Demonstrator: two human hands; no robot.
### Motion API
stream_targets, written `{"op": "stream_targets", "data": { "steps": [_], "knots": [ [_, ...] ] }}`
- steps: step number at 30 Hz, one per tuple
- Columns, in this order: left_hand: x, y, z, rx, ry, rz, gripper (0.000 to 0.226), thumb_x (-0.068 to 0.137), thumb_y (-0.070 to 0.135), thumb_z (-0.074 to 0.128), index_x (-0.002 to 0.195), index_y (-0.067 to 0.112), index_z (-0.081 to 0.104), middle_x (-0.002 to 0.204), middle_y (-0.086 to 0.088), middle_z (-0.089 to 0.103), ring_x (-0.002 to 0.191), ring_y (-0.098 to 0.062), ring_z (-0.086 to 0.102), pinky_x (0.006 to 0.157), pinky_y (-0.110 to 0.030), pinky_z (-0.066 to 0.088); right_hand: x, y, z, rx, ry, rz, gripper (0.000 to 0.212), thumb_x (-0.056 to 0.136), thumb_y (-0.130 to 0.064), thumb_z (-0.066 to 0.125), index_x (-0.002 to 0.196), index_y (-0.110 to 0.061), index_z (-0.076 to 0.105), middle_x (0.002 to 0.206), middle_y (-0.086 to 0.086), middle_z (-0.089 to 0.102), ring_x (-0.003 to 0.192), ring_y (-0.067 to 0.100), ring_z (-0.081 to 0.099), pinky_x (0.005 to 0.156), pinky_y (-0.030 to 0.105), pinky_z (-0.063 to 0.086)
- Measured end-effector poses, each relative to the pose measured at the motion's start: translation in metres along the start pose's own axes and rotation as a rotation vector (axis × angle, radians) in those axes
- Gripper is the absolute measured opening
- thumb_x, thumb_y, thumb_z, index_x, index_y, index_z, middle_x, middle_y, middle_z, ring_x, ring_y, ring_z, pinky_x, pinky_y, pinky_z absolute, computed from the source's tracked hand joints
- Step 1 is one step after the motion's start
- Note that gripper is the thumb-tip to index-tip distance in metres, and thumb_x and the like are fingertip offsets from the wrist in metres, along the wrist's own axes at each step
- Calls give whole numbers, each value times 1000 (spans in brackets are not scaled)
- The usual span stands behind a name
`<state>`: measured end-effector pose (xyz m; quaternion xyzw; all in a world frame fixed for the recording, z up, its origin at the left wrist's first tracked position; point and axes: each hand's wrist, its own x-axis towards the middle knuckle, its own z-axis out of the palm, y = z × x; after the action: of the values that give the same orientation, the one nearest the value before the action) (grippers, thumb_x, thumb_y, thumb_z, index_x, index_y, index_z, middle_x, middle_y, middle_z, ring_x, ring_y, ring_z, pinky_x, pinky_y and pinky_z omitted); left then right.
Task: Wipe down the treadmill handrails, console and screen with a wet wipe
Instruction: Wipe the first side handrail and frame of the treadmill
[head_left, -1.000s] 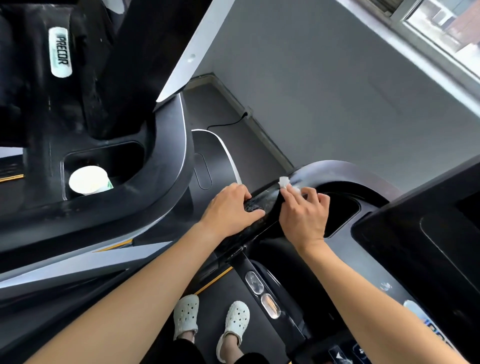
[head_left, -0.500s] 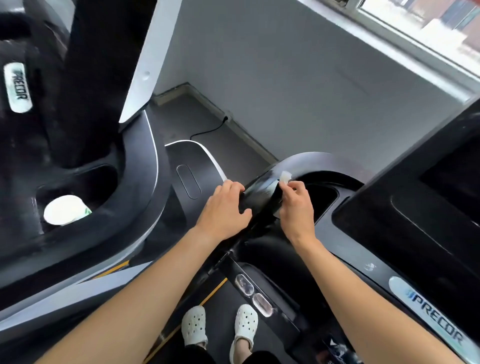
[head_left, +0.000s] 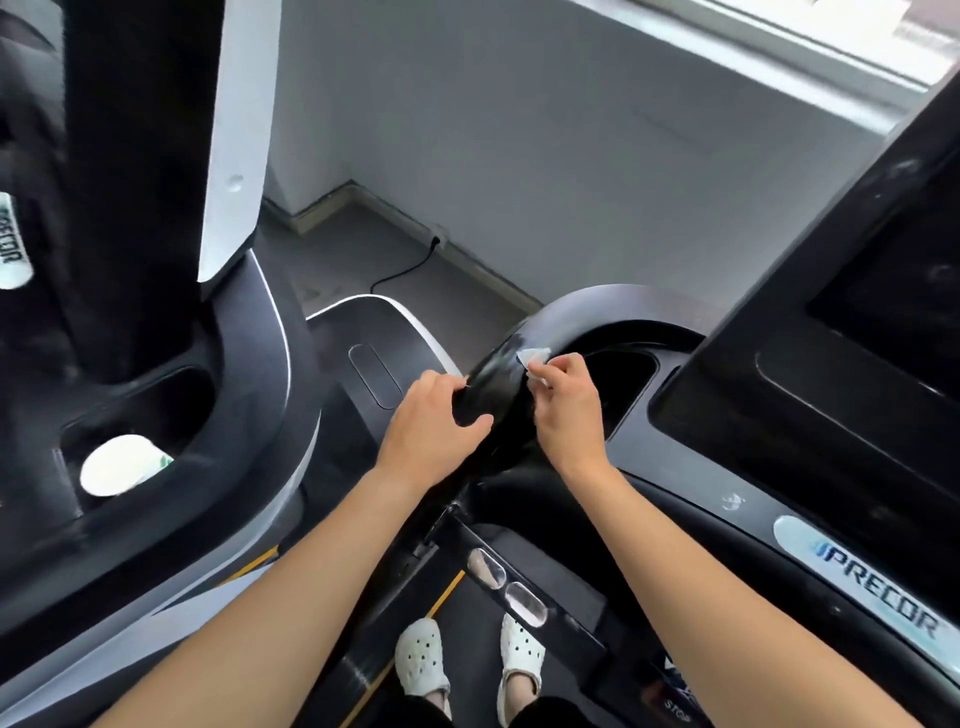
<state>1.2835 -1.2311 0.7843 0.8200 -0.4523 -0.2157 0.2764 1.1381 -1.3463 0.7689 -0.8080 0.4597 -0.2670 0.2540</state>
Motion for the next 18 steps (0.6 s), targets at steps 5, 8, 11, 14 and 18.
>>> {"op": "stream_targets", "data": {
  "steps": [5, 8, 11, 14, 18],
  "knots": [
    [-2, -1, -2, 58, 17, 28, 52, 90, 54, 70, 127, 20, 60, 118, 10, 57, 109, -13, 58, 93, -33, 50, -23, -9, 3, -190, -155, -252, 23, 94, -3, 62, 114, -12, 68, 96, -2, 50, 79, 19, 48, 61, 31, 42],
    [-4, -3, -2, 60, 17, 64, 54, 92, 55, 68, 134, 22, 61, 124, 9, 59, 114, -13, 58, 97, -36, 51, -8, -1, -2, -282, -90, -261, 18, 90, 0, 63, 100, -13, 69, 91, -2, 52, 81, 21, 40, 62, 32, 41],
    [-5, -3, -3, 49, -15, 73, 60, 94, 56, 64, 146, 27, 56, 133, 9, 57, 125, -11, 54, 105, -36, 48, 7, 5, -6, -199, -26, -81, 14, 94, 3, 55, 89, -8, 62, 92, 1, 46, 81, 23, 44, 68, 38, 49],
    [-3, -2, -3, 76, -20, 72, 61, 95, 56, 63, 148, 26, 53, 136, 8, 55, 127, -12, 53, 106, -35, 47, 5, 1, -2, -138, -42, -68, 10, 99, -2, 51, 96, -5, 60, 99, 3, 46, 81, 24, 51, 74, 38, 51],
    [-4, 1, 1, 112, 12, 71, 56, 95, 52, 65, 141, 21, 57, 132, 6, 57, 124, -13, 54, 102, -32, 47, -21, -5, 5, -80, -104, -139, 25, 97, 2, 54, 118, -7, 63, 107, -1, 48, 84, 19, 55, 76, 25, 45]
  ]
}}
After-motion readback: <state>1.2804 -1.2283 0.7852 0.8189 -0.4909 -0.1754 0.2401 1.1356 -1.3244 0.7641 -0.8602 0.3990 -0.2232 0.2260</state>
